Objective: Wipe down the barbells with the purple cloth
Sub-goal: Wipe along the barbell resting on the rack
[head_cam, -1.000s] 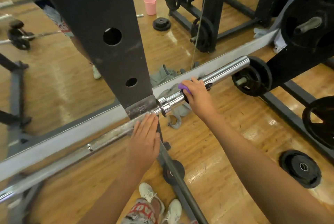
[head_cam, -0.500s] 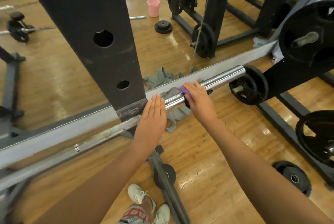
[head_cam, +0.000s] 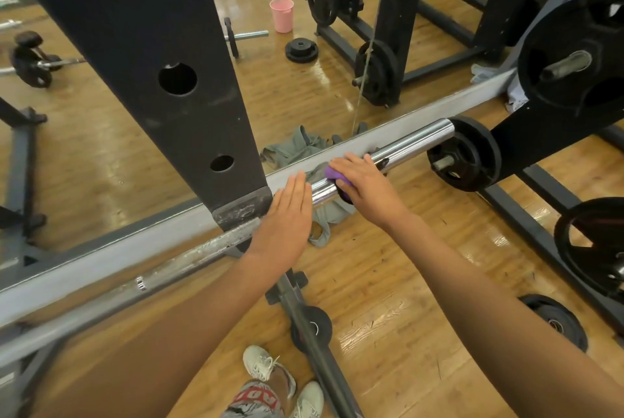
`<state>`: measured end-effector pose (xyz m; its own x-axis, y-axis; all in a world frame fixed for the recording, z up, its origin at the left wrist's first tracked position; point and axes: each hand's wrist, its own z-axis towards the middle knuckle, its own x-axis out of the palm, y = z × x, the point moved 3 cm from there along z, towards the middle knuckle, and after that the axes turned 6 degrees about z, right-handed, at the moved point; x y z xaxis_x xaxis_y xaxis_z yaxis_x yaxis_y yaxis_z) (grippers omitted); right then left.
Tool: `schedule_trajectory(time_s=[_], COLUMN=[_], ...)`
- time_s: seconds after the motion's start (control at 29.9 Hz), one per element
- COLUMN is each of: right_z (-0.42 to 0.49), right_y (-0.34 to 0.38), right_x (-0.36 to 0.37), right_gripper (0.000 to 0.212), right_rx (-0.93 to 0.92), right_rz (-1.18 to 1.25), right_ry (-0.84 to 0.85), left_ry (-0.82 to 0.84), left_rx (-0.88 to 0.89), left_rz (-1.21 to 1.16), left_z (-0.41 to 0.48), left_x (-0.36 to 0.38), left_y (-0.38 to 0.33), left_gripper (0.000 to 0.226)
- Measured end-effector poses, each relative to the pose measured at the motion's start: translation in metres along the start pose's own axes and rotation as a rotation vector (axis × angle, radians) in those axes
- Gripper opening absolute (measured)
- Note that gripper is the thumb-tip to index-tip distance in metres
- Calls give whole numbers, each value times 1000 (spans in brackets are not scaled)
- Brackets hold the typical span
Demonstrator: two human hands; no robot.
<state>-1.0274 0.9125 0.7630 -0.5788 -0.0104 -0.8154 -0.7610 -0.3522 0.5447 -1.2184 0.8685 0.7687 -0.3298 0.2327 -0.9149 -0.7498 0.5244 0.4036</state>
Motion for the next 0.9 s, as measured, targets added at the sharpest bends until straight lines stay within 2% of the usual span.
schedule_trajectory(time_s=[0.13, 0.23, 0.37, 0.43, 0.54, 0.64, 0.77, 0.9], right_z=[0, 2, 0, -4, -5, -2, -4, -8], right_y=[-7, -9, 5, 13, 13, 4, 17, 29], right_x=[3, 1, 24, 34, 25, 14, 29, 34], right_gripper=[42, 33, 28, 28, 31, 27, 25, 28], right_rx=[9, 6, 109, 68, -14, 32, 146, 24], right_rz=[-23, -16, 8, 18, -23, -15, 14, -18], right_ry=[15, -52, -215, -226, -143, -177, -280, -189], left_ry=[-95, -14, 90, 102, 114, 152, 86, -74], left_rx=[-63, -100, -165, -156, -135, -131, -94, -5], left_rz=[-69, -75, -85, -80, -96, -97, -111, -183], left_z=[0, 6, 15, 17, 21, 26, 20, -20], left_x=[18, 11, -1, 0, 2, 1, 3, 15], left_y=[-1, -6, -9, -7, -3, -3, -3, 5], left_gripper=[72, 77, 78, 77, 74, 72, 67, 68])
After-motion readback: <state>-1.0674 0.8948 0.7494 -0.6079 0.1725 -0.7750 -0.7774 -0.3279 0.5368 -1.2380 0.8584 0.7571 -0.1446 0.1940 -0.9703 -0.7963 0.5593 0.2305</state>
